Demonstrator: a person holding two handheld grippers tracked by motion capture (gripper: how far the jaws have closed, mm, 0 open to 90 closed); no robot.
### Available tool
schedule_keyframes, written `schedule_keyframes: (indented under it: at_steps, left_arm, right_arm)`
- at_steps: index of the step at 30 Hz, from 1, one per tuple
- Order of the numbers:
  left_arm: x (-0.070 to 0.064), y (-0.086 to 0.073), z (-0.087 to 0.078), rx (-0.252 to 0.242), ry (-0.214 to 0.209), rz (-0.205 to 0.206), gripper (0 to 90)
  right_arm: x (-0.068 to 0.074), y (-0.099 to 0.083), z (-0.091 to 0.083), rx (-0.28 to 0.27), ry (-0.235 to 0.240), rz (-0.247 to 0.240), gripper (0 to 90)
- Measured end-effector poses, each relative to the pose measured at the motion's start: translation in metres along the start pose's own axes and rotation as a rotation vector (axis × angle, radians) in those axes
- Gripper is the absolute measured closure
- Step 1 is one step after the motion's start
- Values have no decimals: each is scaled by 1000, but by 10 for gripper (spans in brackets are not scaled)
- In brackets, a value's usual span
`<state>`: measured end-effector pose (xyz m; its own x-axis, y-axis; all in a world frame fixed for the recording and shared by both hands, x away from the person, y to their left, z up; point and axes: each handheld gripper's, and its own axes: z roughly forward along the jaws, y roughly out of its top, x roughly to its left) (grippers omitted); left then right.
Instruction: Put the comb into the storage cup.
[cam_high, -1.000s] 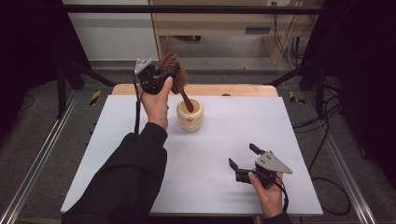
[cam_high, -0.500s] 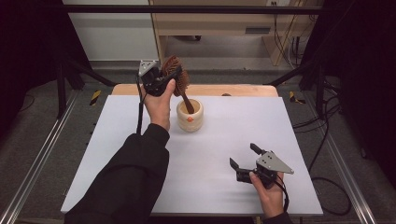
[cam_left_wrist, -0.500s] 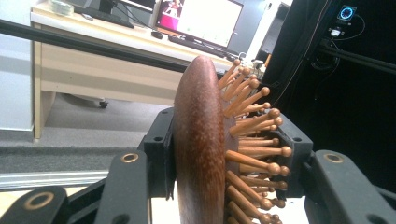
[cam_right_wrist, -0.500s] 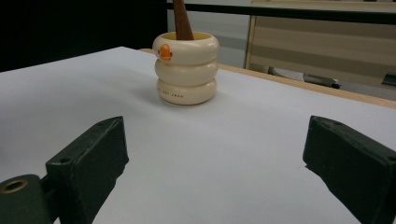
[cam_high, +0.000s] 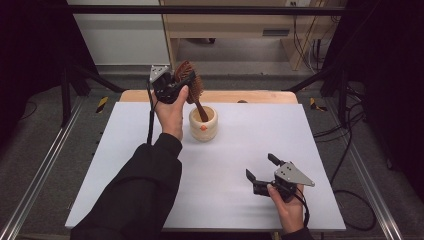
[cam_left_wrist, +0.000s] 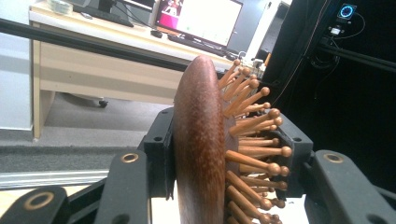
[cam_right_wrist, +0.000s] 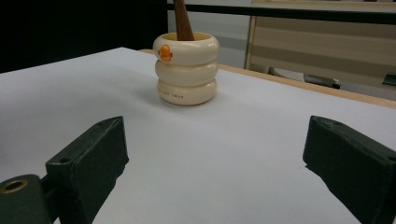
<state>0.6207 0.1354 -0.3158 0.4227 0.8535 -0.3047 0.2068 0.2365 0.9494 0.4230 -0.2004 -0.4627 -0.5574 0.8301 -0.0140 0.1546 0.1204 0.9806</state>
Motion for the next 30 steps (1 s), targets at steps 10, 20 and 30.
schedule_keyframes:
  at_steps: [10,20,30]
  left_arm:
    - [0,-2,1,5,-5,-2,506]
    - [4,-8,1,10,7,-16,506]
    - [5,-14,2,16,3,-25,506]
  right_arm:
    - [1,0,1,1,2,-2,67]
    - [1,1,-1,-2,-4,-12,66]
    - [2,0,0,2,5,-19,66]
